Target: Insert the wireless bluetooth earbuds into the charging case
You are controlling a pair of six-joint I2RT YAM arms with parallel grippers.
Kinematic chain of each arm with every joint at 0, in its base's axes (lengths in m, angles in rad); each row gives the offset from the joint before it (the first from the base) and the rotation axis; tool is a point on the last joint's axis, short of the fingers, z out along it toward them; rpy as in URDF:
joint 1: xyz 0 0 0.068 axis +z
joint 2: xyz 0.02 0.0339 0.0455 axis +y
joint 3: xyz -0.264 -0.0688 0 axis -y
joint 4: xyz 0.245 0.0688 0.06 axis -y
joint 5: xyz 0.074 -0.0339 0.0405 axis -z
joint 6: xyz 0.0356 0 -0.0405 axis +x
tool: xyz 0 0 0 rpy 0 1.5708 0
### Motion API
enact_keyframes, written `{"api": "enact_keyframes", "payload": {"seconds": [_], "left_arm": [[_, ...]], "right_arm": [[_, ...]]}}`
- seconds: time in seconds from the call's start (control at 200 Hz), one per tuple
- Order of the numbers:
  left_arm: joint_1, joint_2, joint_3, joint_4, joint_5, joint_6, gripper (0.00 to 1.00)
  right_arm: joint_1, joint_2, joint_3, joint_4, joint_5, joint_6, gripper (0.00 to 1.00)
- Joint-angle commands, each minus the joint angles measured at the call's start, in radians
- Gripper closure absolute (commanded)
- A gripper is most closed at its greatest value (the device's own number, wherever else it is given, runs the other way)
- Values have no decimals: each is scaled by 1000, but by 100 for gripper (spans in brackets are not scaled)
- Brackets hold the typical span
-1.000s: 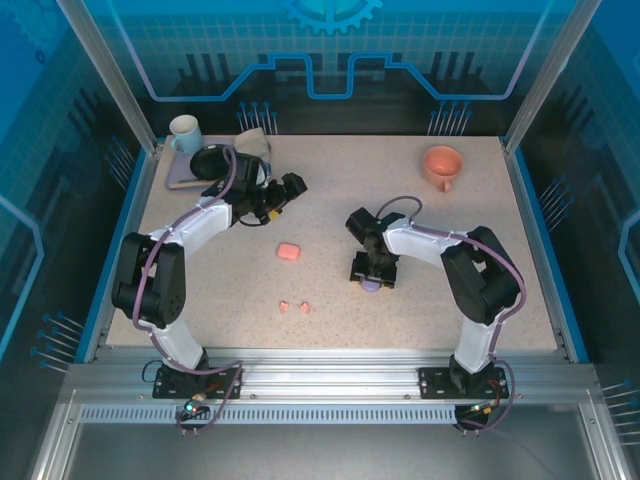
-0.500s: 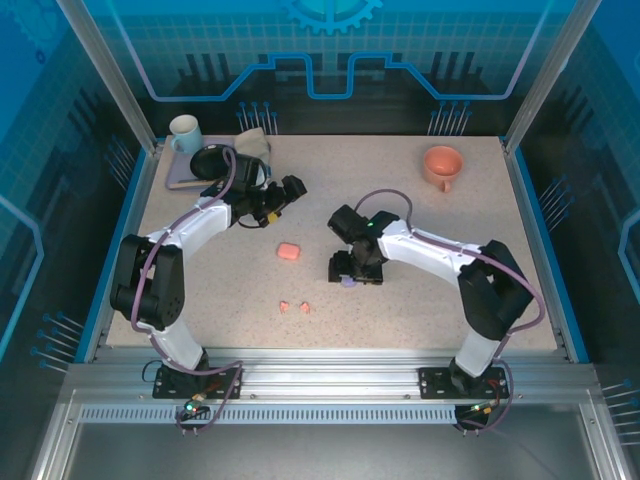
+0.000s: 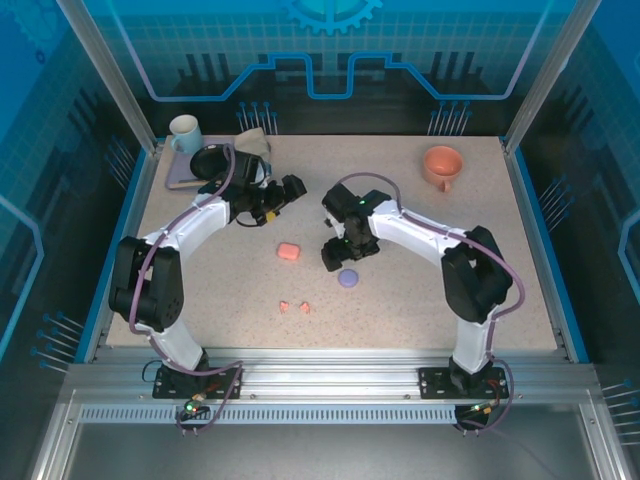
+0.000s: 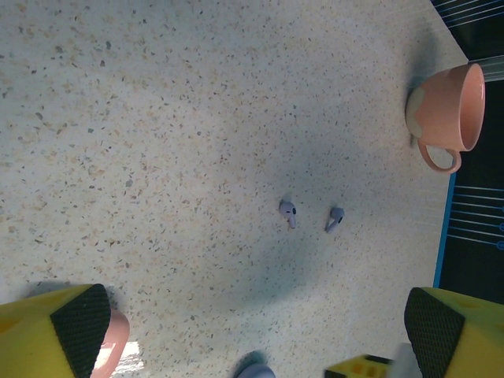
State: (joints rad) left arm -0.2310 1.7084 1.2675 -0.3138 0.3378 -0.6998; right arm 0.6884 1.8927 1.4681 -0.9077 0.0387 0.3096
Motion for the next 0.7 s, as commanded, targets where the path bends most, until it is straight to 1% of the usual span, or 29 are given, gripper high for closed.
{"api": "enact_keyframes", "payload": {"seconds": [0.0, 0.12, 0.265, 0.525, 0.635, 0.695], "left_arm": [[-3, -8, 44, -37, 11, 22, 1], [-4, 3, 57, -36, 12, 19, 1], [-4, 16, 66, -36, 13, 16, 1], [-5, 29, 66, -24, 16, 9, 1], [-8, 32, 64, -18, 20, 4, 1], [-8, 30, 65, -17, 21, 5, 1]], "right_arm": [[0, 59, 17, -30, -46, -101, 21], [0, 102, 17, -15, -42, -102, 21], [0, 131, 8, 4, -76, -94, 22], [15, 69, -83, 41, -175, -70, 26], [38, 38, -119, 44, -193, -51, 27], [51, 17, -137, 41, -180, -34, 27]]}}
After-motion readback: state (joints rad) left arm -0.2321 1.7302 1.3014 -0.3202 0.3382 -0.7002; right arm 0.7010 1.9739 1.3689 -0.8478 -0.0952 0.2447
